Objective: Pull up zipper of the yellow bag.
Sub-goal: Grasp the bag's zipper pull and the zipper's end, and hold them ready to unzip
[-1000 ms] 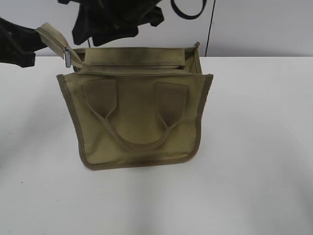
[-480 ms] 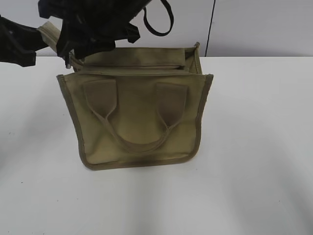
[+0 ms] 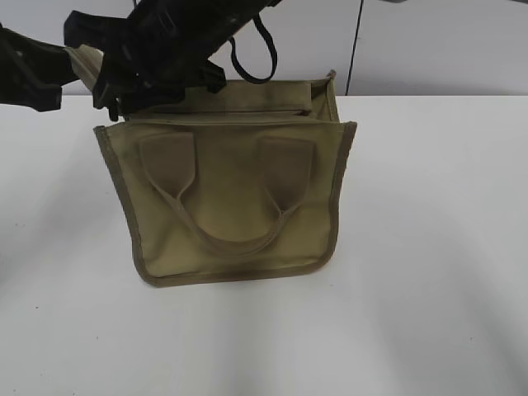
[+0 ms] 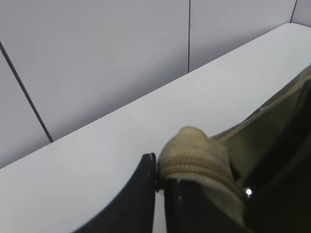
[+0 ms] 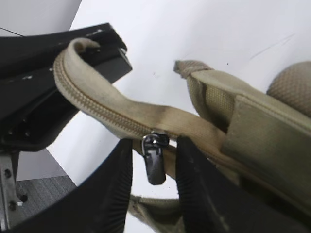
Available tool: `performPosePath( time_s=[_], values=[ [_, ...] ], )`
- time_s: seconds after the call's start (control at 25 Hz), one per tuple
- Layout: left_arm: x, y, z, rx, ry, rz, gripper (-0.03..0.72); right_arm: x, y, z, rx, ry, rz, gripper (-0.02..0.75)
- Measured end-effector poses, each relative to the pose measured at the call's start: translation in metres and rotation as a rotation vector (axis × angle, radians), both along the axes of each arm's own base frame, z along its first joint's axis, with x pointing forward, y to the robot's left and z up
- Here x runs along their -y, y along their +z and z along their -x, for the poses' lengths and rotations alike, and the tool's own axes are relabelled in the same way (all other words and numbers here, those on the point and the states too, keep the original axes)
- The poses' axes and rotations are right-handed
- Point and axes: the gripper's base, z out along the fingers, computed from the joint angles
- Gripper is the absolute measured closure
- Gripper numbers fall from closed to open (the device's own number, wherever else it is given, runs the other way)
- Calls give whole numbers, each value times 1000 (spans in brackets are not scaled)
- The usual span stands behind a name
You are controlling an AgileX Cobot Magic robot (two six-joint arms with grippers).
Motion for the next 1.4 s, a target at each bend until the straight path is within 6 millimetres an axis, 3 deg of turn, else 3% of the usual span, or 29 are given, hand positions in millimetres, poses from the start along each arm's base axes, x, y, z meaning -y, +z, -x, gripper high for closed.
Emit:
performPosePath(
  time_s=[0.36,0.64,0.76,1.4],
  values=[
    [2,1,1,4,-21,14,681,-8,-9,3,-21,-3,5,509],
    [3,1,1,4,-24,14,681,-6,-10,0,15,-11,45,692],
    [3,1,1,4,-25,14,681,-6,-10,0,22,-8,47,738],
    [-4,-4,-2,-23,63,-39,681,3,6,10,139,215,110,748]
  ],
)
